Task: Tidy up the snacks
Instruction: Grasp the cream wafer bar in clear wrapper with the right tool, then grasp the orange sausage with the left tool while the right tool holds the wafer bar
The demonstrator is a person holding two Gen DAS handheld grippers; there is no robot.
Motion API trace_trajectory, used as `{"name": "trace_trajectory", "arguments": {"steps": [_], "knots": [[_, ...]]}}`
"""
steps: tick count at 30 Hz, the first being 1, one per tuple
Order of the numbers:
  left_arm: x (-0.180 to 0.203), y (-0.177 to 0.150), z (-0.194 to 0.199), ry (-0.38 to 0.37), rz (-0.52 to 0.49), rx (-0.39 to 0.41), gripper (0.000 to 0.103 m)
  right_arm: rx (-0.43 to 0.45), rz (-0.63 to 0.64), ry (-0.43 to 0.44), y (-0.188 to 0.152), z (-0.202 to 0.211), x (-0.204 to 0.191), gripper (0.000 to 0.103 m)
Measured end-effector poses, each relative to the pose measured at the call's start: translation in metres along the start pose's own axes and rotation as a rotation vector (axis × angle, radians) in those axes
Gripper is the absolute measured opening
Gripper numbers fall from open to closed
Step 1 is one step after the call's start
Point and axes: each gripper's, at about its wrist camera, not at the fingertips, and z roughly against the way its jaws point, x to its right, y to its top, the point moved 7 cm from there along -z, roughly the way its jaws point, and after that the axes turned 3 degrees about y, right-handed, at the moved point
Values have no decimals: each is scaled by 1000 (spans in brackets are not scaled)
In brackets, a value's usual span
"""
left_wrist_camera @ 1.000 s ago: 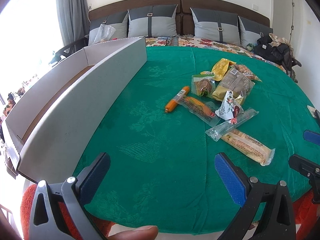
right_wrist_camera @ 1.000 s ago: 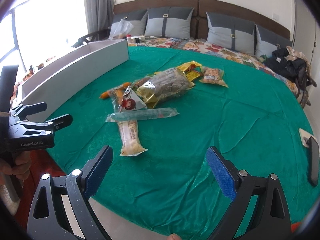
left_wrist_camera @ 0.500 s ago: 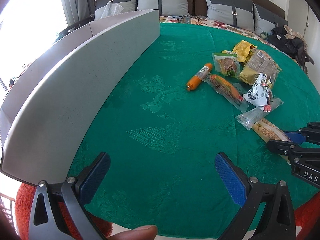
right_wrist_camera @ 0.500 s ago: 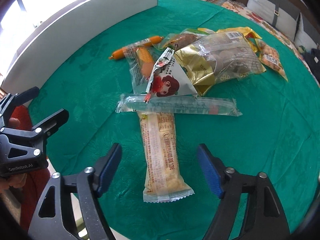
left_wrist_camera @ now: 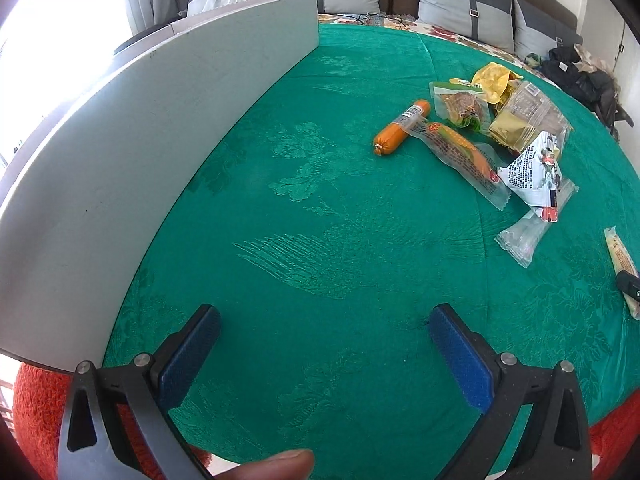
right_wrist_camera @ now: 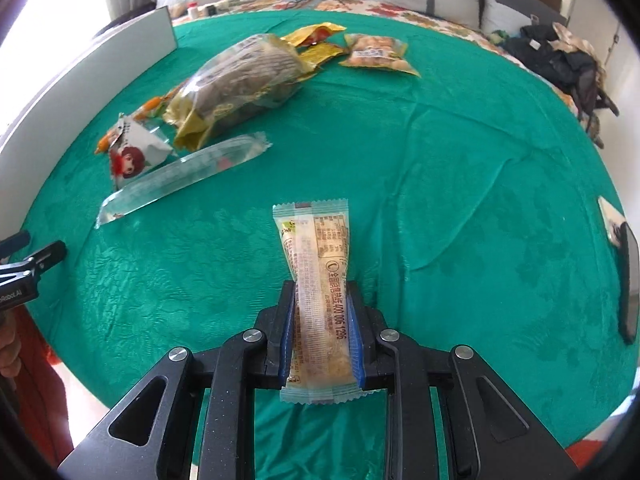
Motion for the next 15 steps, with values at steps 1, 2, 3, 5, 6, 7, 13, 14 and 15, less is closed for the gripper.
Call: {"name": "trace_trajectory", "arguments": {"steps": [1,2,3,5,6,7,13,14,15], "knots": [[-1,0,-1,-11,14,-3,103,14,-15,13,-2,2,2,25],[-2,0,-1,-9,13,1,103,22,-19,20,-4,4,1,25],[-2,0,-1,-10,10,5,103,27,-11,18,-4,4,-1,27],[-2,0,-1,-14,6,12,103,34,17,11,0,2,-6,28],[-2,0,-2,-18,-1,13,103,38,24,12,1,1,-8,28],[-2,0,-2,-23,-9,14,103,41,25,18,3,-1,-8,28],[-1,20,-8,-90,-41,-123,102,50,7,58,2,-3,-3,28],[-1,32,-7,-125,-28,-117,102,52,2,65,2,-2,-3,28],[-1,47,-5,-154,-11,-109,101,53,2,69,2,-2,-3,29]]}}
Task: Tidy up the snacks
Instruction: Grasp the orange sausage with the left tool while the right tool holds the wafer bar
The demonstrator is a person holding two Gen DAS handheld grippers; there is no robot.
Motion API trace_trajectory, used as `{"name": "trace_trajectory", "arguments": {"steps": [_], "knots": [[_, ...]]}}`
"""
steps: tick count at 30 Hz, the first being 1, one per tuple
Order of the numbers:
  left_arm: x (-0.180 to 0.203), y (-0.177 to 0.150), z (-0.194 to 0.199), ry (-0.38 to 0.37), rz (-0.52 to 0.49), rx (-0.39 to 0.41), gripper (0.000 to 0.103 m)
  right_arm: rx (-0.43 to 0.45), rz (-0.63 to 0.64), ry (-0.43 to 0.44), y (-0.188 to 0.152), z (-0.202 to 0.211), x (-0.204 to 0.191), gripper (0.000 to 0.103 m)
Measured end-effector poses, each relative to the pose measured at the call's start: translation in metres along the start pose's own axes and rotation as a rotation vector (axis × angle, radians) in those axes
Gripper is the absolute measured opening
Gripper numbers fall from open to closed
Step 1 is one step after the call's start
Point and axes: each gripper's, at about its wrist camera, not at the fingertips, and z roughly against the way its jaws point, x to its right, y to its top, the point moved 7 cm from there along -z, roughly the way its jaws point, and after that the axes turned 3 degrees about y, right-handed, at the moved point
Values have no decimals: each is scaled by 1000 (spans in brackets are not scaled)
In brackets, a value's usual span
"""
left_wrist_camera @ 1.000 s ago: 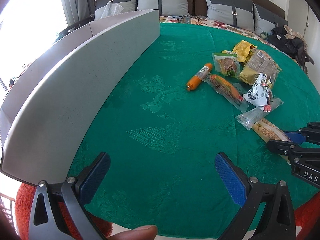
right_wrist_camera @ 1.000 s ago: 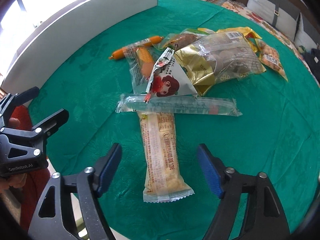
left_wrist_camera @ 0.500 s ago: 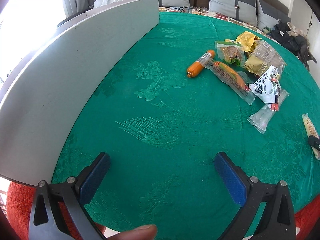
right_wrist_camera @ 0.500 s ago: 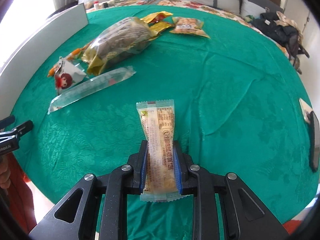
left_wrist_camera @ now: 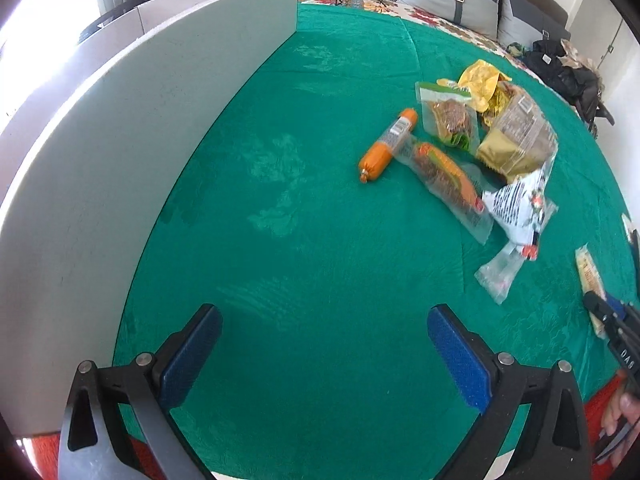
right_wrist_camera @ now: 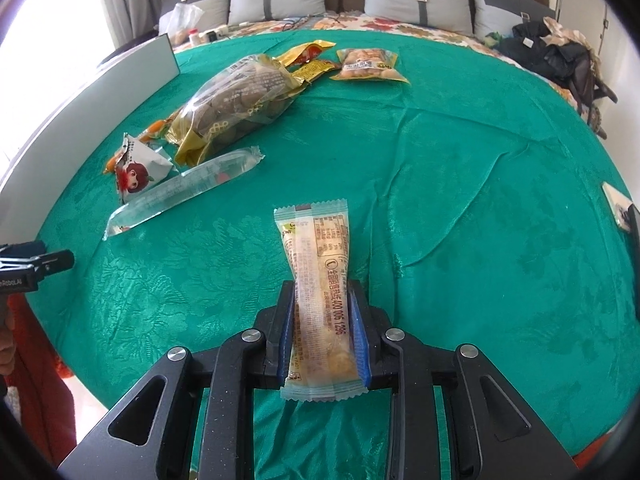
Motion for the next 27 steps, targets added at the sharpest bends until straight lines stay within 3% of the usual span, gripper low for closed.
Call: {"name": "trace_trajectory", "arguments": {"steps": [3,5,11,13,15,17,18,22,27], "knots": [[7,48,5,-80,9,26,101,0,0,7,0,1,0,29],[17,77,0,-75,-22,35,100,0,-3,15,0,2,0,29],[46,116,-51,-51,-82,-55,76,1,-9,23,-1,3,-1,29],[44,117,-67,-38,-53,-90,65,0,-6,23,-3,3,-1,29],[39,118,-68,-16,-48,-60,58,-1,-6,27,-4,4,-1,29],[29,115,-65,15,-45,-56,37,-1,-13,35,-3,4,1,29],[22,112,-63,16,-39,-61,20,-2,-20,40,-3,4,1,29],[-6,89,-50,-24,-9,-75,16,1,-34,50,0,3,2,29],[-18,59,-36,-54,-53,-70,20,1,-30,47,1,2,1,29]]}}
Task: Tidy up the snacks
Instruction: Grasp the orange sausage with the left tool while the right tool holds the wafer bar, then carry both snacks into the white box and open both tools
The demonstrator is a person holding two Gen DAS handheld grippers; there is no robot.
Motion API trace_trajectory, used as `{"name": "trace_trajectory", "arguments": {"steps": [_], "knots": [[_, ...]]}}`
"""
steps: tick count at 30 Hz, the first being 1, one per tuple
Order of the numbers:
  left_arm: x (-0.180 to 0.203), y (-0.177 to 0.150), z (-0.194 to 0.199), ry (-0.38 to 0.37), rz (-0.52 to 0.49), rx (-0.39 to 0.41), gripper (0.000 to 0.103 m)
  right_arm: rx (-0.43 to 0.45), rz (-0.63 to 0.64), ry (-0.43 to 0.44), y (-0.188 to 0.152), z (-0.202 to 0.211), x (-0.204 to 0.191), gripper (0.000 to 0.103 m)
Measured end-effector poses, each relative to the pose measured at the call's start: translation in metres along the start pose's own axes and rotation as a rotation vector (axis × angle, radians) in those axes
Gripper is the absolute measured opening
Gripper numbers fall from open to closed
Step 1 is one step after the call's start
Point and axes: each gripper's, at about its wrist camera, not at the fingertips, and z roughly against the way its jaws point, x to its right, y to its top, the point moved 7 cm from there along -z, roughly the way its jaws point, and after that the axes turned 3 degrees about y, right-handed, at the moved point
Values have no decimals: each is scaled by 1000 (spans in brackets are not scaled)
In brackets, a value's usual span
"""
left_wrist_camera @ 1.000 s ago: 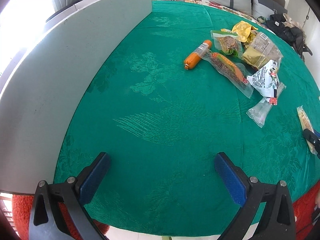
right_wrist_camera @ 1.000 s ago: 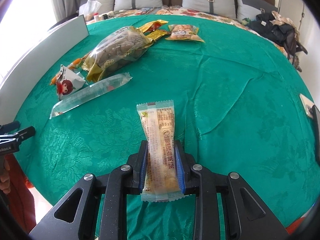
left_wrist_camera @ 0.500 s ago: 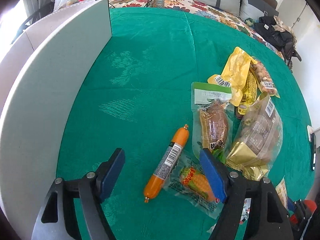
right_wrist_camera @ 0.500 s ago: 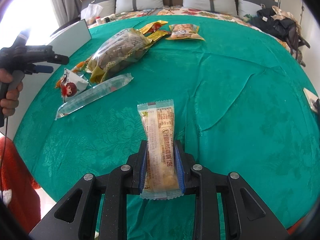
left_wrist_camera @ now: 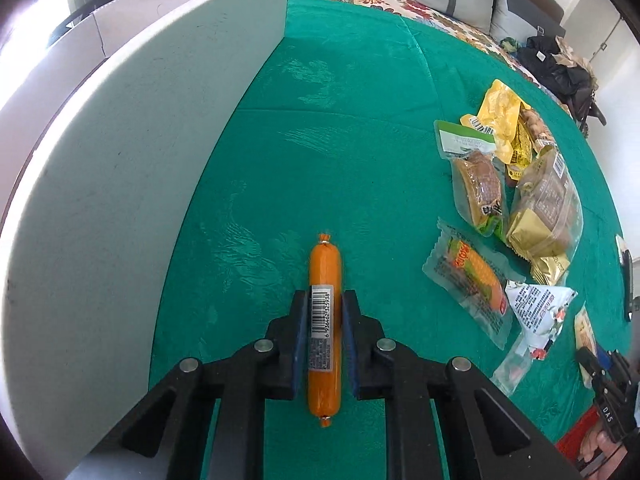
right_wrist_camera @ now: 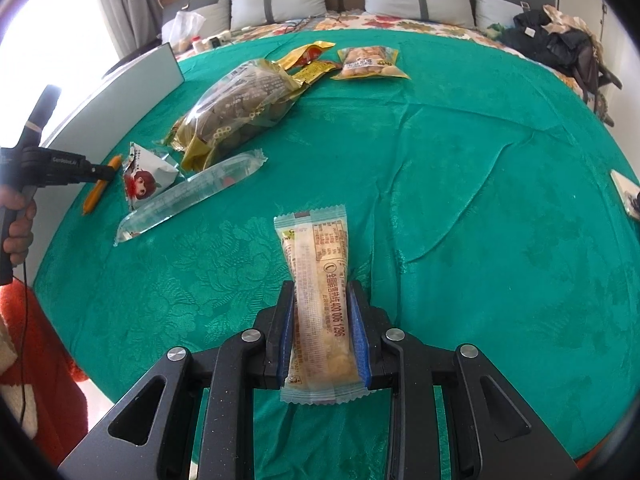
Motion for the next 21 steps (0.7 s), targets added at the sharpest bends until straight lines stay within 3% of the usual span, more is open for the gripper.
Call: {"name": "trace_trajectory", "arguments": {"steps": [1,3,4,6,8,9,10,15,18,21], "knots": [[-1,-4,2,9,-5,2,24,0,1,-1,0,0,0,29],[1,-10,5,32,-21,12,51,-2,3,-1,-1,0,-1,31],[2,-13,6,49,-37,21,52,-4,3,3,-1,1,-1,33],[6,-22,5,84,-87,10,50,-14,5,15,-2,2,-3,42],[12,-28,6,121,-146,28,35,-28,0,26,-2,2,-3,44],[15,-30,7,105,-163,33,19,-37,-5,30,-1,3,-2,44],[17,-32,8,107,-167,33,16,-46,-10,35,1,3,-1,44],[20,-37,13,67,-138,54,15,-119,10,5,14,0,3,42],[23,-42,23,23,-123,67,15,-174,42,1,13,-4,3,24],[25,-48,41,-21,-107,91,15,-171,59,-13,13,1,1,21]]}}
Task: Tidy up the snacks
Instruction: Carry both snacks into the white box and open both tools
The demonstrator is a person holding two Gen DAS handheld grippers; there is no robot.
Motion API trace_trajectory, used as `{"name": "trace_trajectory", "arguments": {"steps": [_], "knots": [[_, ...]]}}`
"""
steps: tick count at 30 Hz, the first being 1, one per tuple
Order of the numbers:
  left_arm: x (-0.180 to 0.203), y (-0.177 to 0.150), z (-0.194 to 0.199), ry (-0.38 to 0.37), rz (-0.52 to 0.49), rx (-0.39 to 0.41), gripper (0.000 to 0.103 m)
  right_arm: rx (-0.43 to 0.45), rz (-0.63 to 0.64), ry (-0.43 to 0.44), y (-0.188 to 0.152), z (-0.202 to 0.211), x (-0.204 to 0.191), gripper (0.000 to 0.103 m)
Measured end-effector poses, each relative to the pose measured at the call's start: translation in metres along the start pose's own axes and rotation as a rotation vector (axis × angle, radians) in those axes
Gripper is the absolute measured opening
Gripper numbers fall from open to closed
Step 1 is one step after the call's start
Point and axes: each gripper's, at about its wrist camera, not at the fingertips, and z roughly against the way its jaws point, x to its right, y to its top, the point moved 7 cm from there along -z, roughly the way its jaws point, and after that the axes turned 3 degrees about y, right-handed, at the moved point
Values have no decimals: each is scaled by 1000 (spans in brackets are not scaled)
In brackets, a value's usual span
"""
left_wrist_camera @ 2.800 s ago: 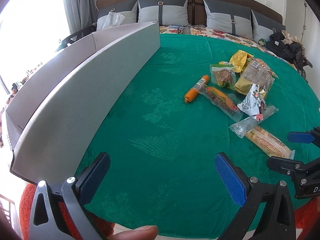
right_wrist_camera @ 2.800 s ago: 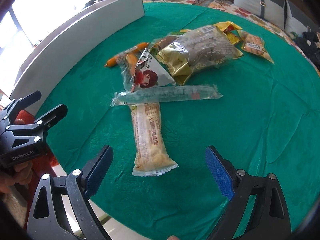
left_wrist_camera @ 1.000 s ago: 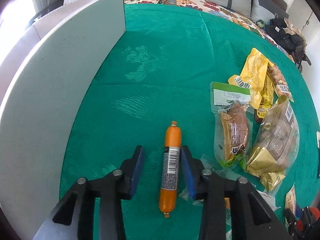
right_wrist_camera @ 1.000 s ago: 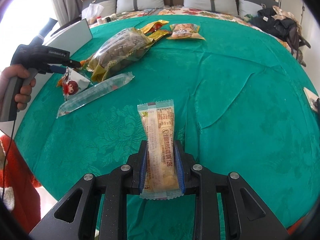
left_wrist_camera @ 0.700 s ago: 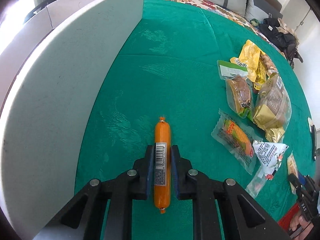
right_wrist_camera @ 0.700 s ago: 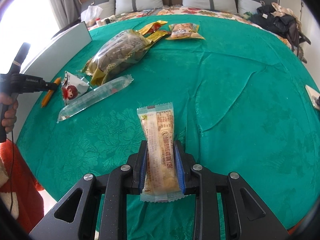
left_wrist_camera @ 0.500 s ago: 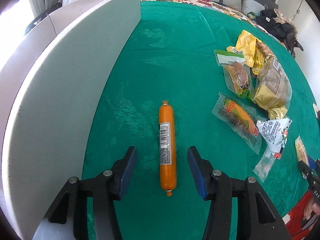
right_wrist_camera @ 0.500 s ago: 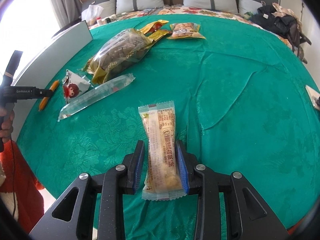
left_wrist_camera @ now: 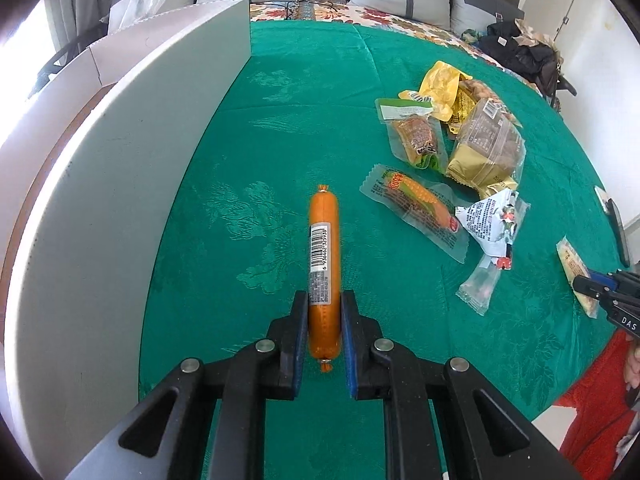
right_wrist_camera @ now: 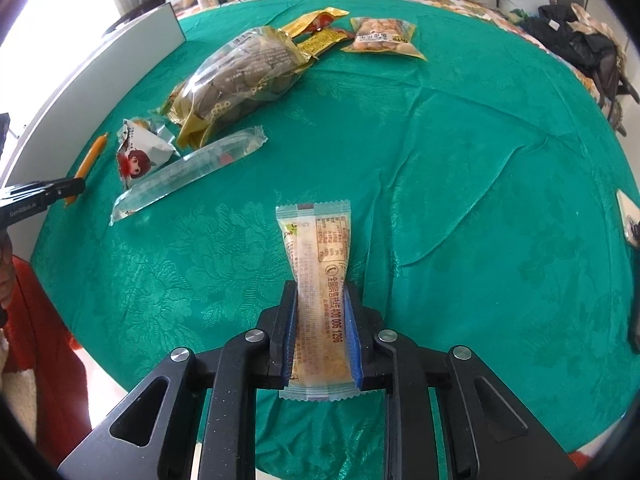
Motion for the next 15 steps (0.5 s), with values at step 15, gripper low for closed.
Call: {"name": "trace_trajectory", "arguments": {"steps": [15], "knots": [[-101,25,147,-112,234,223,15,99,-56,406,78,68,-146,21]]}}
